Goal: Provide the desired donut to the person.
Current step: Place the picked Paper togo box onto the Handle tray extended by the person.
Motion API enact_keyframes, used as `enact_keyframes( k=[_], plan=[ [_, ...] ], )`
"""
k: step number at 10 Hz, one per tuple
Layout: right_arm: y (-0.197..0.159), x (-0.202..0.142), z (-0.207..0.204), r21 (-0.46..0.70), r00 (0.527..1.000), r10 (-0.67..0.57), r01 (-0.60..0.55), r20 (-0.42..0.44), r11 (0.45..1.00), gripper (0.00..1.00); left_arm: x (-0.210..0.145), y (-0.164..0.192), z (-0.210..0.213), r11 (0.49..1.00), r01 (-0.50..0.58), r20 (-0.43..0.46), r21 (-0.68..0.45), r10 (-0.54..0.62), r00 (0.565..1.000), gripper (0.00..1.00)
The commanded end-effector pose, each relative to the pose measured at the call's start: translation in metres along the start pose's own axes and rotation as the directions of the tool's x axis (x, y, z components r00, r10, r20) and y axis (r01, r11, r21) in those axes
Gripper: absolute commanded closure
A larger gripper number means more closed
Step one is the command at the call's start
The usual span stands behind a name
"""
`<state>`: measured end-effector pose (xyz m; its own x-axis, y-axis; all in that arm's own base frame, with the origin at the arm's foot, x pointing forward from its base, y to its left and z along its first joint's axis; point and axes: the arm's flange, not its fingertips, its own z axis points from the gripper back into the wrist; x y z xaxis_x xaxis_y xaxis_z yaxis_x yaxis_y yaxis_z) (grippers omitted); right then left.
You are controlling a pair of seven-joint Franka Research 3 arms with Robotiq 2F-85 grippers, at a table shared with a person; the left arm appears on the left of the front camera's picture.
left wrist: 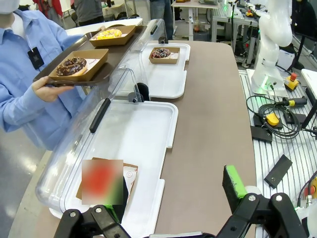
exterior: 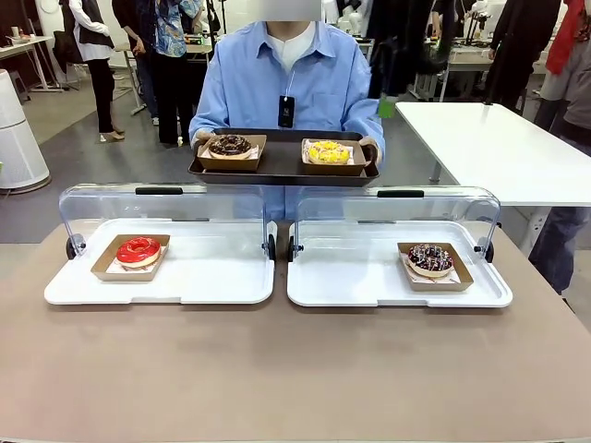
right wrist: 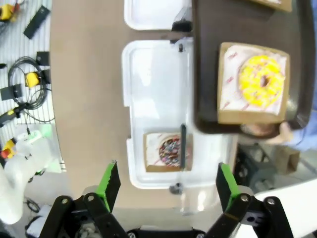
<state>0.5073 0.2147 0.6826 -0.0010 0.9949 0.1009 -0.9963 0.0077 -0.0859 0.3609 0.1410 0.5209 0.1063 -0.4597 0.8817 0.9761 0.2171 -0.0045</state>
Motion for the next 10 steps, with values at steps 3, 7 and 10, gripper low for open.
enact_keyframes(
  k=[3,7,10],
  plan=[
    [0.06,-0.064,-0.011,0.001,1.0,-0.021,0.021,0.012,1.0,0.0,0.0,-0.002,0.001,1.0,0.007,0.015,0.001,-0.007,1.0,0.0],
    [0.051,-0.081,-0.017,-0.03,0.995,-0.1,0.1,0.031,0.994,0.0,0.0,-0.002,0.001,1.0,0.007,0.015,0.001,-0.007,1.0,0.0],
    [0.055,-0.087,-0.01,0.007,0.996,-0.086,0.086,-0.02,0.996,0.0,0.0,-0.002,0.001,1.0,0.007,0.015,0.001,-0.007,1.0,0.0]
  ],
)
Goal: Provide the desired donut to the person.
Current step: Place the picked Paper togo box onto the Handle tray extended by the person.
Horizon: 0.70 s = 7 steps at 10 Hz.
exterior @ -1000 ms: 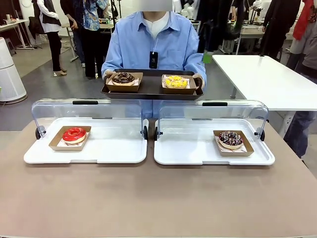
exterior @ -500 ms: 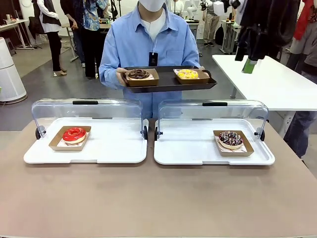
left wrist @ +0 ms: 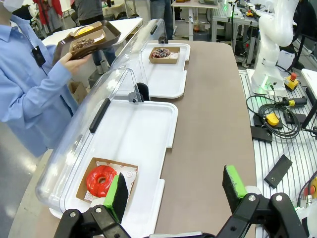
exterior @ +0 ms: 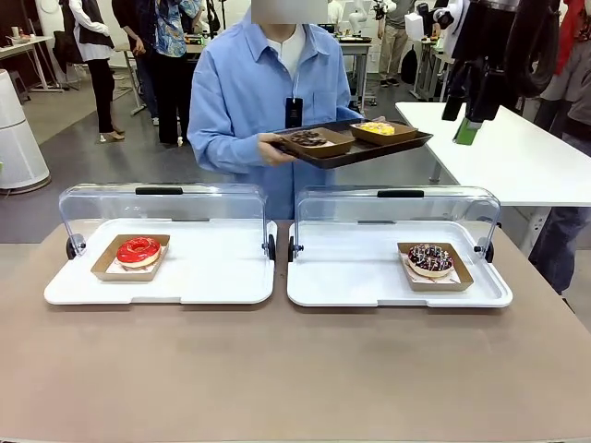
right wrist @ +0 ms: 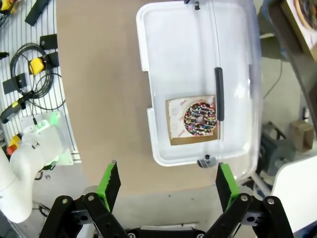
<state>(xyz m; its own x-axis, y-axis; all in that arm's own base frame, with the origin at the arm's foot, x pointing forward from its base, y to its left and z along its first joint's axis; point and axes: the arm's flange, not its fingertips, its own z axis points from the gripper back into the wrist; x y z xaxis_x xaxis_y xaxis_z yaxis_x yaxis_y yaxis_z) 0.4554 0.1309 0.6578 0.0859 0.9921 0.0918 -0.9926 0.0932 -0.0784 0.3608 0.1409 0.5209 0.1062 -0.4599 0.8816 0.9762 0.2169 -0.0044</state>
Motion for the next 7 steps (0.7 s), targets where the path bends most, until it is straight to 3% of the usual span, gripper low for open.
enact_keyframes(
  k=[1,2,3,4,7],
  plan=[
    [-0.001,-0.001,-0.001,-0.002,1.0,-0.003,0.003,0.001,1.0,0.0,0.0,-0.002,0.001,1.0,0.006,0.015,0.001,-0.006,1.0,0.0],
    [-0.004,-0.012,0.003,0.016,0.995,0.051,-0.053,0.084,0.998,0.0,0.0,-0.002,0.001,1.0,0.006,0.015,0.001,-0.006,1.0,0.0],
    [0.0,-0.043,0.009,0.079,0.971,0.066,-0.086,0.228,0.993,0.0,0.0,-0.002,0.001,1.0,0.006,0.015,0.001,-0.006,1.0,0.0],
    [0.011,-0.072,0.023,0.121,0.926,0.086,-0.14,0.369,0.983,0.0,0.0,-0.002,0.001,1.0,0.006,0.015,0.001,-0.006,1.0,0.0],
    [0.051,-0.173,0.059,0.072,0.77,0.058,-0.133,0.636,0.988,0.0,0.0,-0.002,0.001,1.0,0.006,0.015,0.001,-0.006,1.0,0.0]
  ],
)
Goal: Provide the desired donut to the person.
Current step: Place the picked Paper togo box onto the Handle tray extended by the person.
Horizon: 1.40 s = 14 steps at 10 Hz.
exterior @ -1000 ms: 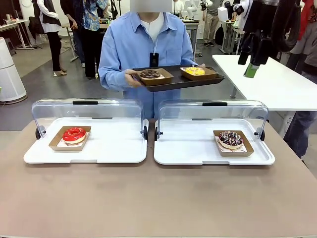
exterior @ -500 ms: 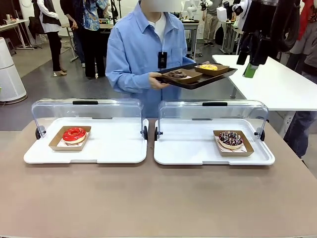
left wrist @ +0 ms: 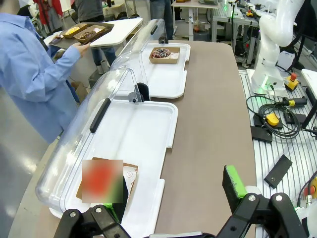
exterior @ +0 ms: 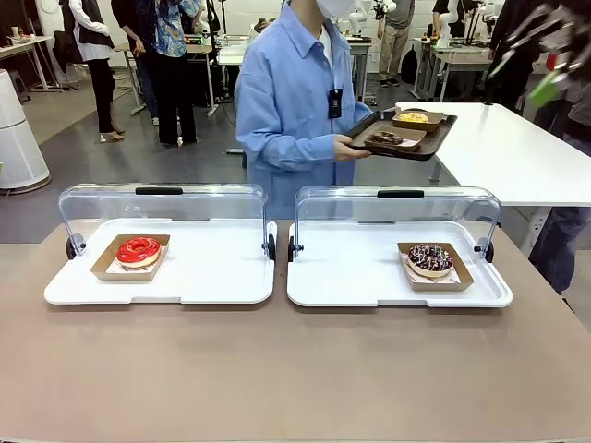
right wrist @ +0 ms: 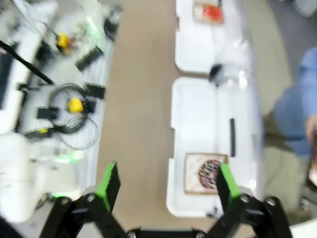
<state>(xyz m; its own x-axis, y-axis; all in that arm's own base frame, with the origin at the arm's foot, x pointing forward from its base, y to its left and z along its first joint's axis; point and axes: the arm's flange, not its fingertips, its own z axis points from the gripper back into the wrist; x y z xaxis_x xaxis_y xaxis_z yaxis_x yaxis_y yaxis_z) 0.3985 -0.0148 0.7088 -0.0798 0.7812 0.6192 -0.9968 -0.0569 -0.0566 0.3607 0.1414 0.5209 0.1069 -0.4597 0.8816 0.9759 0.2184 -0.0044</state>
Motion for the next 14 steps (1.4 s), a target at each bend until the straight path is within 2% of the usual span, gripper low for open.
enact_keyframes(
  k=[1,3,6,9,14],
  plan=[
    [0.027,-0.048,0.014,0.008,0.988,-0.028,0.027,0.149,1.0,0.0,0.0,-0.002,0.001,1.0,0.007,0.015,0.0,-0.007,1.0,0.0],
    [0.041,-0.115,0.013,-0.054,0.96,-0.094,0.112,0.263,0.992,0.0,0.0,-0.002,0.001,1.0,0.007,0.015,0.0,-0.007,1.0,0.0],
    [0.039,-0.18,-0.009,-0.122,0.962,-0.146,0.177,0.229,0.977,0.0,0.0,-0.002,0.001,1.0,0.007,0.015,0.0,-0.007,1.0,0.0],
    [0.029,-0.212,0.001,-0.112,0.947,-0.13,0.169,0.295,0.979,0.0,0.0,-0.002,0.001,1.0,0.007,0.015,0.0,-0.007,1.0,0.0],
    [0.023,-0.215,-0.007,-0.109,0.925,-0.091,0.14,0.369,0.984,0.0,0.0,-0.002,0.001,1.0,0.007,0.015,0.0,-0.007,1.0,0.0]
  ],
)
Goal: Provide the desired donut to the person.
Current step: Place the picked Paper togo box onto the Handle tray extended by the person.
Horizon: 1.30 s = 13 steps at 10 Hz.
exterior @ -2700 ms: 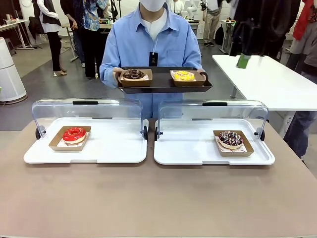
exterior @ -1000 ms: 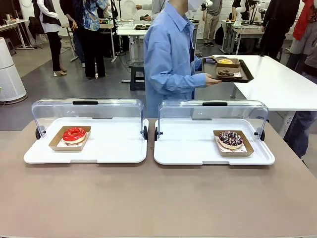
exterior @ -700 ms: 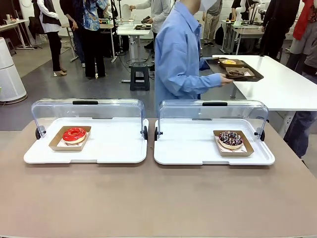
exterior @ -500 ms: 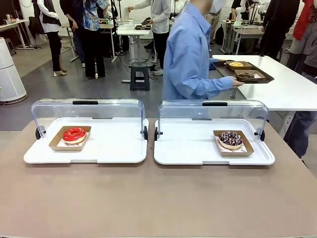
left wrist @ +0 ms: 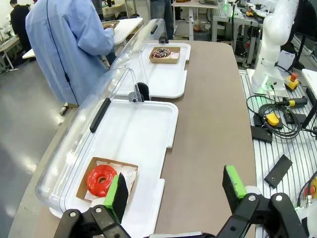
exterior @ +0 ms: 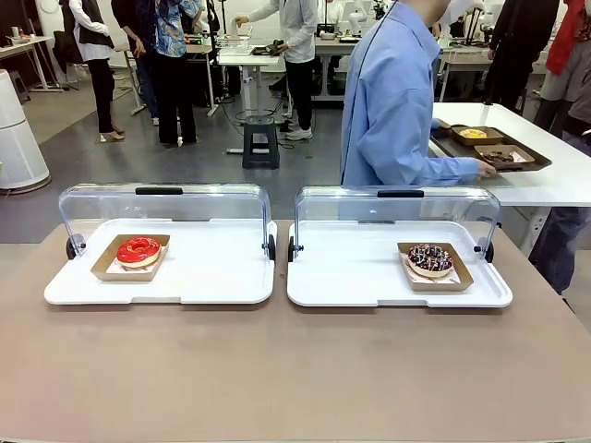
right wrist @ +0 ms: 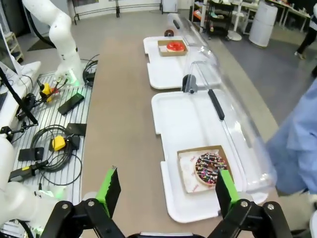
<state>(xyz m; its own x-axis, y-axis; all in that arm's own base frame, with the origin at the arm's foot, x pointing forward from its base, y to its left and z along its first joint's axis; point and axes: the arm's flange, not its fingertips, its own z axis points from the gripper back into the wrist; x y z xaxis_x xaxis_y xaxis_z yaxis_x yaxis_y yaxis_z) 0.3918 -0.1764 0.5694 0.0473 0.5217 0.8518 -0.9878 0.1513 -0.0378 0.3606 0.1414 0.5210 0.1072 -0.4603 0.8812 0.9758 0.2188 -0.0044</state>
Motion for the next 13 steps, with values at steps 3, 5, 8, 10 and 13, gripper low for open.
enact_keyframes(
  k=[3,5,8,10,13],
  plan=[
    [0.0,0.0,0.0,0.0,1.0,0.0,0.0,0.0,1.0,0.0,0.0002,-0.0014,0.0006,1.0,0.007,0.016,-0.001,-0.007,1.0,0.0],
    [0.0,0.0,0.0,0.0,1.0,0.0,0.0,0.0,1.0,0.0,0.0002,-0.0014,0.0006,1.0,0.007,0.016,-0.001,-0.007,1.0,0.0],
    [0.0,0.0,0.0,0.0,1.0,0.0,0.0,0.0,1.0,0.0,0.0002,-0.0014,0.0006,1.0,0.007,0.016,-0.001,-0.007,1.0,0.0],
    [0.0,0.0,0.0,0.0,1.0,0.0,0.0,0.0,1.0,0.0,0.0002,-0.0014,0.0006,1.0,0.007,0.016,-0.001,-0.007,1.0,0.0],
    [0.0,0.0,0.0,0.0,1.0,0.0,0.0,0.0,1.0,0.0,0.0002,-0.0014,0.0006,1.0,0.007,0.016,-0.001,-0.007,1.0,0.0]
  ],
)
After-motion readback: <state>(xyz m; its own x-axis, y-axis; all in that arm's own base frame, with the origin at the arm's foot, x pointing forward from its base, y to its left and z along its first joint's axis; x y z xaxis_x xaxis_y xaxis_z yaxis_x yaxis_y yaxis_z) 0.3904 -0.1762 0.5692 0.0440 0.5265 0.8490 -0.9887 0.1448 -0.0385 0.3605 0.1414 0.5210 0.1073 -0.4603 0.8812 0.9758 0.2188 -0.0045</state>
